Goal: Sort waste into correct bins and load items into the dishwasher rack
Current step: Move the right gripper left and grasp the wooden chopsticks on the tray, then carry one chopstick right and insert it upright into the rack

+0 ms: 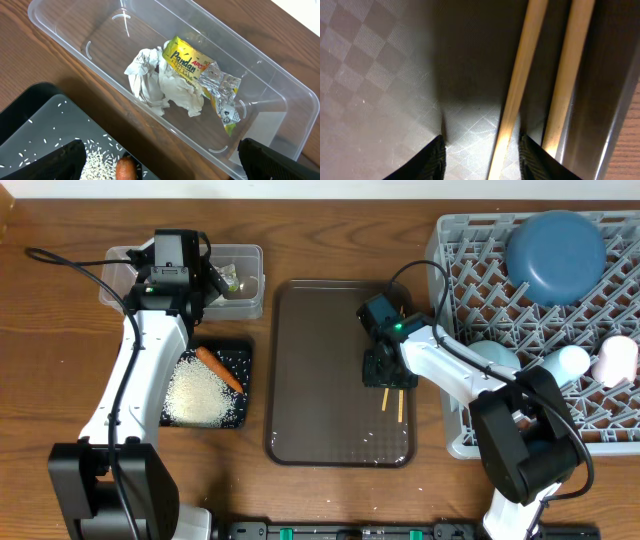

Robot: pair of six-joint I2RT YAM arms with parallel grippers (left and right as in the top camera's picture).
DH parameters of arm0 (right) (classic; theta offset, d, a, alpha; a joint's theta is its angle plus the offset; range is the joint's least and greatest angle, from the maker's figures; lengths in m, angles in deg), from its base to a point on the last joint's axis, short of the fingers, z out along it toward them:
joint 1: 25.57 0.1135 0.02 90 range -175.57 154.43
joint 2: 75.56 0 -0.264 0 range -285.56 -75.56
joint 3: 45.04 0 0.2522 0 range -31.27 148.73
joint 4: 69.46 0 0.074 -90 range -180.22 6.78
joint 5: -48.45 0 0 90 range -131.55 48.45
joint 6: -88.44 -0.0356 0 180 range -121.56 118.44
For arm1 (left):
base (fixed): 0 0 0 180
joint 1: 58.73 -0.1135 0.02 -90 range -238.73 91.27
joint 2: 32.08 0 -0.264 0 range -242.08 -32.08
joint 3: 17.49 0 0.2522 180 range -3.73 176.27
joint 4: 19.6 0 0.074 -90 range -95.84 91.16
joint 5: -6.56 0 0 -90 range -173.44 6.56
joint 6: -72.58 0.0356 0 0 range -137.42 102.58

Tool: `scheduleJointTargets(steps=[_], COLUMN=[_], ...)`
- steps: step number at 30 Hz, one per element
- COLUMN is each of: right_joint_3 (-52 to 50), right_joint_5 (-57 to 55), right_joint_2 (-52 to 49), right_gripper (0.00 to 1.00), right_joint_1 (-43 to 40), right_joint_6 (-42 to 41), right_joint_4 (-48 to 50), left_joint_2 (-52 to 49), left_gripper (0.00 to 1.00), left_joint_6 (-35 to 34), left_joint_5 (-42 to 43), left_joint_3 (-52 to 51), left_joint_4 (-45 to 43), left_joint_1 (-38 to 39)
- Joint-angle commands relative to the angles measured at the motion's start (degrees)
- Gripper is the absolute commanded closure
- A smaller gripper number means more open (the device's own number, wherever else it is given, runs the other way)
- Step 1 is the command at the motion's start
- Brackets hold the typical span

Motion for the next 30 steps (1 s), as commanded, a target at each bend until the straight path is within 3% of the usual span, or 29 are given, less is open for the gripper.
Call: scheduleJointTargets(steps=[1, 6, 7, 13, 19, 26, 30], right_joint_3=[-0.9, -0.9, -0.8, 1.5, 7.6, 11.7, 11.6], right_joint_5=[-0.7, -1.0, -1.0, -0.9, -0.8, 1.3, 1.2], right_joint_2=[-0.7, -0.7, -0.7, 1.2, 10.1, 21.5, 22.8], right_gripper=[0.66, 0.97, 0.99, 0.99, 0.99, 0.99, 0.99], right_joint_1=[0.6, 0.6, 0.6, 0.0, -3.1, -13.1, -18.4], right_joint_6=[-0.9, -0.9, -0.9, -0.3, 5.9, 17.6, 21.7], right_joint_4=[0.3, 0.8, 1.0, 0.2, -2.4, -2.8, -3.4], left_joint_2=[-0.5, -0.5, -0.5, -0.5, -0.5, -0.5, -0.5], left_gripper=[0.01, 0.01, 0.01, 0.01, 0.01, 0.01, 0.00], left_joint_6=[0.3, 0.3, 0.3, 0.3, 0.3, 0.3, 0.3], left_joint_5=[-0.3, -0.3, -0.3, -0.3, -0.3, -0.3, -0.3], left_joint_3=[0.0, 0.0, 0.0, 0.0, 0.0, 0.0, 0.0], left_joint_4=[0.0, 0.0, 0.0, 0.0, 0.0, 0.0, 0.0], left_joint_1=[0.0, 0.0, 0.0, 0.0, 0.0, 0.0, 0.0])
